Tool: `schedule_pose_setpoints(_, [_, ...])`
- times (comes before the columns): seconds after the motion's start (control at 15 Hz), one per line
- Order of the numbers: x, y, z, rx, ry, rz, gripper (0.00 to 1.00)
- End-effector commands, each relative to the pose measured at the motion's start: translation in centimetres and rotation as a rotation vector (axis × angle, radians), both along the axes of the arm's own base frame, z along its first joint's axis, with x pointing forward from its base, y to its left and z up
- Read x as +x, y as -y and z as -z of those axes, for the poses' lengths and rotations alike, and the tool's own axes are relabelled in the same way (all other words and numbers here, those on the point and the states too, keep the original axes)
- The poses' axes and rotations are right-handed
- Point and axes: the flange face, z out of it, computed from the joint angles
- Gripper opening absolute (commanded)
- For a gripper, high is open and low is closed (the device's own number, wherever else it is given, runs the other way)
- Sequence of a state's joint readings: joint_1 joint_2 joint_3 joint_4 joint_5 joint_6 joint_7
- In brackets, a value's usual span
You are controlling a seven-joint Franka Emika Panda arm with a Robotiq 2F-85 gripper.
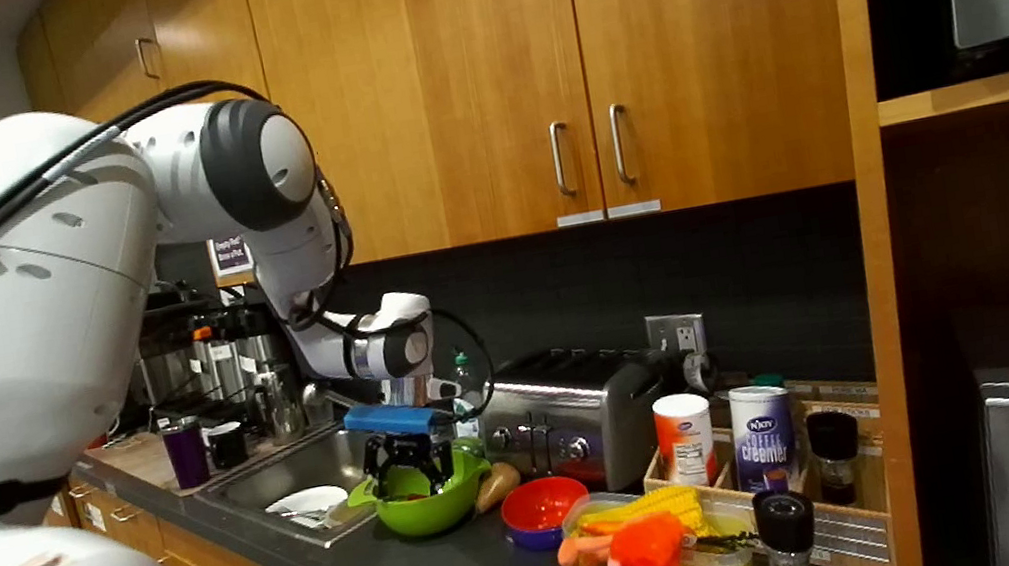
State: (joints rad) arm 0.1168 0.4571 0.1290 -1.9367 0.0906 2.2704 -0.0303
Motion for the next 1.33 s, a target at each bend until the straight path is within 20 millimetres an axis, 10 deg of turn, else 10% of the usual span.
schedule_pose_setpoints(0.0, [0.32, -0.48, -0.28, -0.023, 0.005, 0.003, 0.99])
schedule_pose_setpoints(0.87, [0.33, -0.73, -0.45, -0.025, 0.003, 0.008, 0.00])
schedule_pose_setpoints(1.27, [0.36, -0.72, -0.54, -0.026, 0.001, 0.014, 0.04])
